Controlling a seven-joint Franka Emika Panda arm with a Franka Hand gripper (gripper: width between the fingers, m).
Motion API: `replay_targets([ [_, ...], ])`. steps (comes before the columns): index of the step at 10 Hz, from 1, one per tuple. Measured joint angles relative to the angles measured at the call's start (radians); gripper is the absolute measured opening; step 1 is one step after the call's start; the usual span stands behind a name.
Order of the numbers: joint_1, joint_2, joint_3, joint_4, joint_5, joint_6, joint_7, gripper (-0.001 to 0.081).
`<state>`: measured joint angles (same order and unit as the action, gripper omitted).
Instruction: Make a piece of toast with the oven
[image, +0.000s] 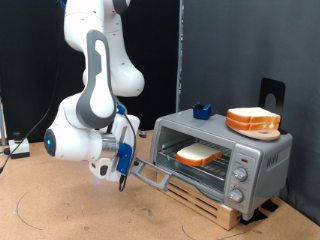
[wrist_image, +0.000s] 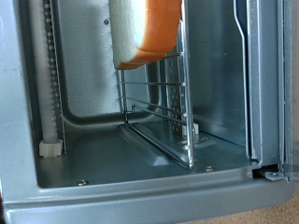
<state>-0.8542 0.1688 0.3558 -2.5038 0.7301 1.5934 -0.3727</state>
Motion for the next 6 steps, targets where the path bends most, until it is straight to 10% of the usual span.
replay_targets([
  [6,0.002,-0.110,0.045,-0.067,0.037,-0.107,-0.033,0.0807],
])
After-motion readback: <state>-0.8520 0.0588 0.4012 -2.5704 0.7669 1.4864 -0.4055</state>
